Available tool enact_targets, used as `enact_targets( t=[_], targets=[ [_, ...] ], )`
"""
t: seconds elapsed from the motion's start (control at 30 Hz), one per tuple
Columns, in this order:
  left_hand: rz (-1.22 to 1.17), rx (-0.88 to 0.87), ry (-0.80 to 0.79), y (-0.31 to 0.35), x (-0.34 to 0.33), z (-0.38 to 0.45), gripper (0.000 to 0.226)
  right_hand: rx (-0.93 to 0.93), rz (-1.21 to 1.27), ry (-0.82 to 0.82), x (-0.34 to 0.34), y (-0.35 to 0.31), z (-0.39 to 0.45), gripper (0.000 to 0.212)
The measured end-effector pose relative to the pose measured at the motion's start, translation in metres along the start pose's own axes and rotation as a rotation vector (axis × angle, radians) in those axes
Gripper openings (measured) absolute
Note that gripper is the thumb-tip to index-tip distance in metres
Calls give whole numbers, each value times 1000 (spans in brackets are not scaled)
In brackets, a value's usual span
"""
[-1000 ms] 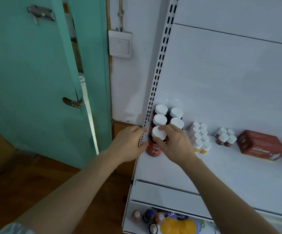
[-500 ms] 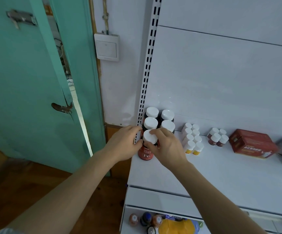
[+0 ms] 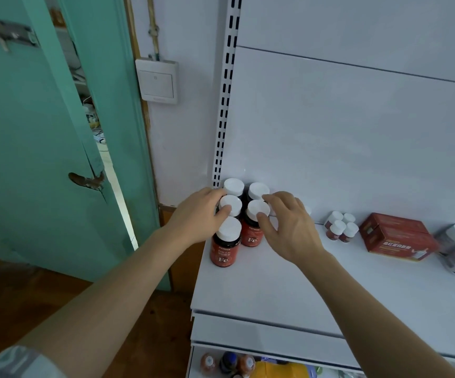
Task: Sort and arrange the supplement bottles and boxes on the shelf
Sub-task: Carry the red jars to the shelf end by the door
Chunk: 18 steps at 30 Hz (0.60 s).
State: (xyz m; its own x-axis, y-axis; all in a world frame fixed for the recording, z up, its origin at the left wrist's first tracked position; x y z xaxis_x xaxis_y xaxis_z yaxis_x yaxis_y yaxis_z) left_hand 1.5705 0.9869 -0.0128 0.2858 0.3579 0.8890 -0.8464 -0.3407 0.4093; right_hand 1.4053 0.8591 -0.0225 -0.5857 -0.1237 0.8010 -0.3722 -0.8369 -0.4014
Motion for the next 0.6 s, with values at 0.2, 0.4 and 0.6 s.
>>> enact_targets(
  t=[0.2,0.4,0.6],
  targets=[
    [124,22,-95,2,-6,32,54,-6,-156,-259,-1,12,20,76],
    [234,-11,-171,-1,-11,46,60,-31,-306,-438,-9,19,30,95],
    [350,-26,-338,-13,-15,60,64,-101,-324,-514,-18,28,36,100]
  ],
)
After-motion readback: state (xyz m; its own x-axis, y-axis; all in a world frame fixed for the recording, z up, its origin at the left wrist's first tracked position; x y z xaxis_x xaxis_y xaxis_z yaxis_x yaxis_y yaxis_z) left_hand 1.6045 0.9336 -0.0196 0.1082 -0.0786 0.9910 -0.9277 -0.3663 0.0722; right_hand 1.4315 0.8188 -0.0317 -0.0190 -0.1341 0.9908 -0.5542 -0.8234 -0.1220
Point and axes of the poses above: each hand's wrist, its own z-axis towards the middle knuckle, its own x-axis out of the back of the hand, y = z × x, the point moved 3 cm from there along z, towards the middle knuckle, and after that the axes turned 3 degrees about z, right-handed, at the moved point
